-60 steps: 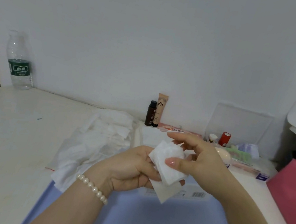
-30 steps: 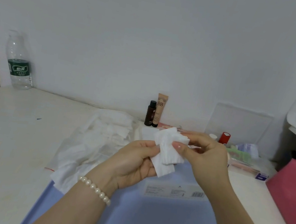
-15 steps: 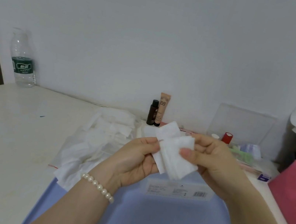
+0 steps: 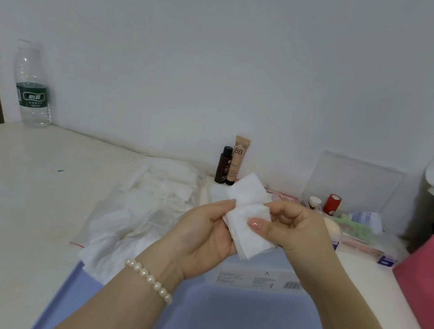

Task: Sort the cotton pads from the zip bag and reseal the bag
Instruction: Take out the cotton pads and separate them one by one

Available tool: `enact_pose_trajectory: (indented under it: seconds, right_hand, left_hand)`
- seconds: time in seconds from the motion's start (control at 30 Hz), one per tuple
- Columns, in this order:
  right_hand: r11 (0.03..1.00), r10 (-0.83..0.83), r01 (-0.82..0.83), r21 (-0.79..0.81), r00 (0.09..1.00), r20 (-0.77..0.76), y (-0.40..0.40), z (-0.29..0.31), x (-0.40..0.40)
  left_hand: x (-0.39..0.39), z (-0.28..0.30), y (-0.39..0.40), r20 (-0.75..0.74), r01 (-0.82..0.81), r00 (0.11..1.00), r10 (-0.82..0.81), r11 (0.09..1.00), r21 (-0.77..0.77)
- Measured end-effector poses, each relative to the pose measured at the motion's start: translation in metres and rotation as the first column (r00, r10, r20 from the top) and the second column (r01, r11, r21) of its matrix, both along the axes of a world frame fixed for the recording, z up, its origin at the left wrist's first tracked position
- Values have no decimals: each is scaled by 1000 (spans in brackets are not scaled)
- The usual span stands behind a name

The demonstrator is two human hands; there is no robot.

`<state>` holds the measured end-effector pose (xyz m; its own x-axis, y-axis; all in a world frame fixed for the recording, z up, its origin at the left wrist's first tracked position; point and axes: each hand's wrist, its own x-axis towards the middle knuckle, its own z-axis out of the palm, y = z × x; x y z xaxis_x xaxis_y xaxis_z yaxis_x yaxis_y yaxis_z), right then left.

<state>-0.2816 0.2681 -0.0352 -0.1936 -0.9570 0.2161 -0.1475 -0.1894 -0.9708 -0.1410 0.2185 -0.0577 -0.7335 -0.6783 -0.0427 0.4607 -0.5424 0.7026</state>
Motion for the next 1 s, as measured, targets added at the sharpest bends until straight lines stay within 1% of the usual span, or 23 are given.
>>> enact_pose_trajectory:
  seconds: [0.07, 0.13, 0.2, 0.3, 0.37, 0.5, 0.57, 0.6, 0.63, 0.7, 0.8, 0.87, 0.9, 0.93, 1.0]
  right_hand:
    - [999, -25, 25, -31, 1000, -11, -1, -1, 3]
    - [996, -61, 57, -62, 997, -57, -2, -3, 7]
    - [989, -119, 106, -99, 982, -144, -3, -6, 10]
    - [967, -244, 207, -145, 917, -316, -3, -9, 15]
    - [962, -274, 245, -123, 877, -395, -2, -8, 18]
    - [958, -267, 285, -44, 821, -504, -1, -7, 20]
    - [956, -268, 292, -43, 798, -539, 1, -4, 20]
    - [959, -256, 282, -35, 803, -538, 1, -2, 20]
    - [965, -230, 262, -11, 823, -520, 2, 1, 19]
    - [979, -150, 194, 60, 892, -427, 5, 8, 12]
    - [988, -115, 134, 81, 973, -202, 11, 23, -10]
    - [995, -69, 65, 75, 996, 55, 14, 30, -23]
    - [997, -36, 25, 67, 985, 171, 15, 31, -26]
    - [998, -16, 2, 65, 973, 231, 14, 30, -27]
    - [997, -19, 1, 82, 975, 220, 11, 26, -21]
  left_hand:
    - [0, 1, 1, -1, 3, 1000, -3, 1000, 13]
    - [0, 2, 2, -19, -4, 1000, 5, 1000, 31]
    - [-1, 2, 4, -41, -7, 999, 9, 998, 55]
    - [-2, 2, 5, -69, -5, 998, 10, 997, 74]
    - [-3, 1, 5, -67, -22, 997, 27, 997, 76]
    - [-6, 0, 7, -50, -68, 996, 73, 993, 97]
    - [-7, 0, 8, -33, -85, 995, 89, 991, 105]
    - [-8, 0, 8, -17, -101, 994, 104, 989, 112]
    - [-8, -1, 8, 4, -129, 992, 129, 985, 118]
    - [-9, -2, 6, 53, -231, 973, 226, 967, 104]
    - [-9, -2, 3, 110, -359, 927, 359, 933, -23]
    - [-10, -1, 5, 128, -353, 923, 364, 930, -99]
    - [-10, 0, 7, 131, -325, 931, 340, 938, -119]
    - [-11, 0, 9, 134, -295, 941, 312, 947, -131]
    - [-13, 0, 13, 142, -246, 953, 266, 958, -147]
